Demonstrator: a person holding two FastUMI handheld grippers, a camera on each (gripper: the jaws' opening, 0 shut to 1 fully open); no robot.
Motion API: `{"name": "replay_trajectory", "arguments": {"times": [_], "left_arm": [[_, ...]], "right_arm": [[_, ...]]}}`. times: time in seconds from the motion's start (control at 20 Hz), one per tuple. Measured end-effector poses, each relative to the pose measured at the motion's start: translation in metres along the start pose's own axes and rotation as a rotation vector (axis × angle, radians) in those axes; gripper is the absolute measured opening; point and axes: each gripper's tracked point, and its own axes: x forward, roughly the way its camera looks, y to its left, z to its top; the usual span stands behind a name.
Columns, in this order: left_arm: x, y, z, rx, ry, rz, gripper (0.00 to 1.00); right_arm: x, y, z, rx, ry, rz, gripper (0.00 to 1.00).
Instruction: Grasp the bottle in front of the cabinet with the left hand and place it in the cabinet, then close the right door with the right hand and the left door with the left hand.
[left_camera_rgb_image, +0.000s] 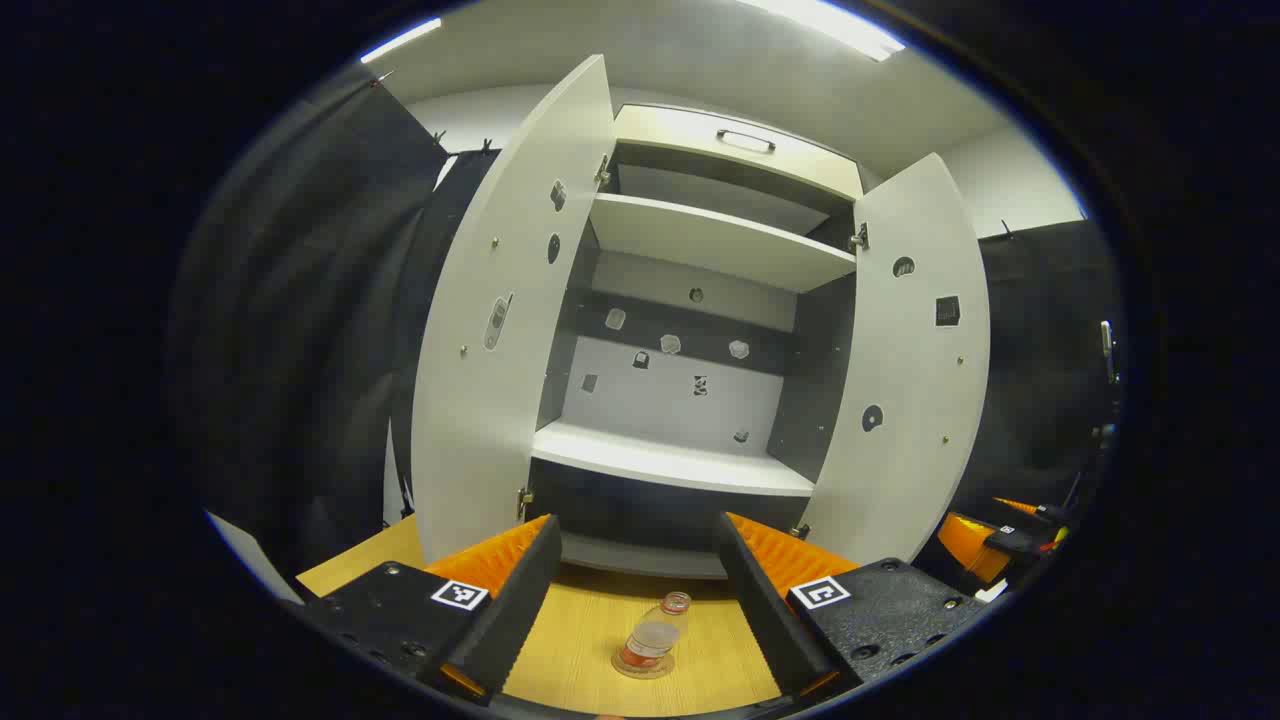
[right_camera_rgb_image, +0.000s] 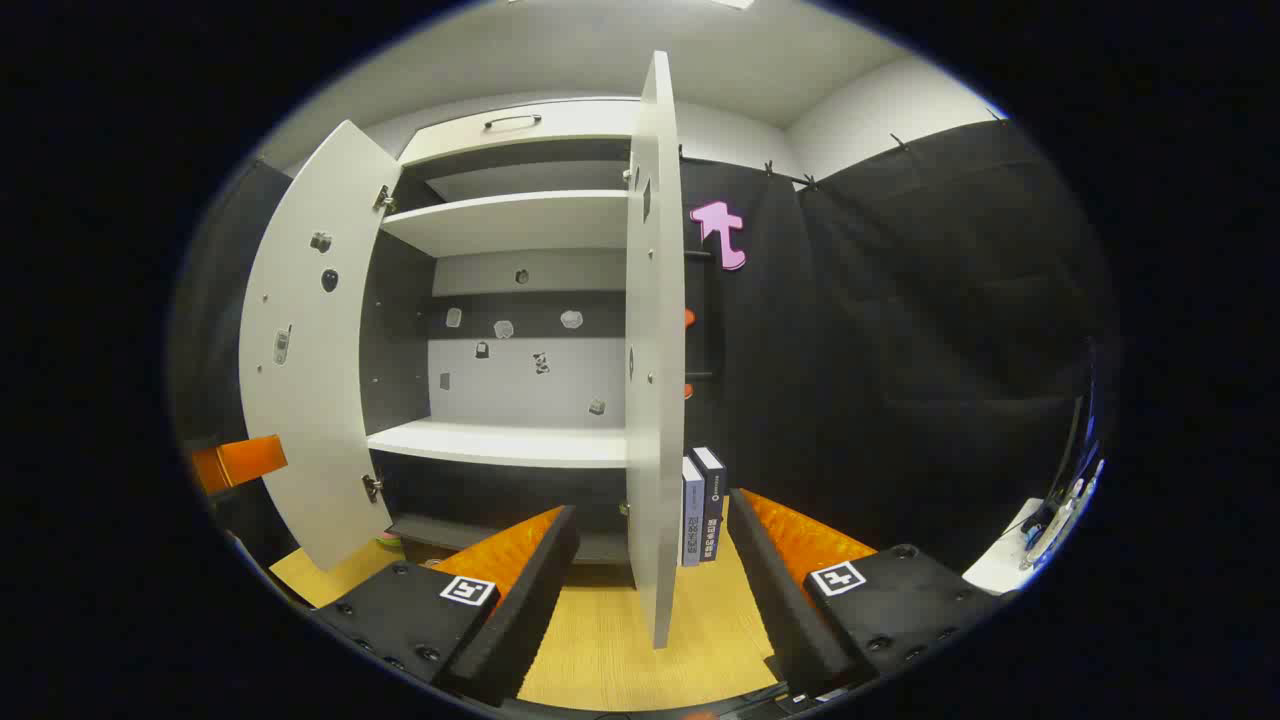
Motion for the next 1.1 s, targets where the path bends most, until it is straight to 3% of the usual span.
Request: {"name": "replay_trajectory", "arguments": {"times": [0.05,0.3,0.65,1.1], "left_arm": [[0.000,0.003,0.001,0.007,-0.019,0.010,0.95],[-0.009,-0.006,-0.001,-0.030,-0.030,-0.026,0.95],[-0.018,0.011,0.007,0.038,-0.012,0.007,0.95],[-0.006,0.005,-0.002,0.027,-0.006,-0.056,0.94]], "right_arm": [[-0.001,-0.003,0.001,-0.023,-0.009,0.000,0.98],[-0.014,-0.007,0.001,0.008,-0.004,-0.013,0.98],[-0.024,-0.002,-0.003,0.027,0.028,-0.012,0.98],[-0.024,0.006,0.003,0.011,0.006,-0.040,0.98]]}}
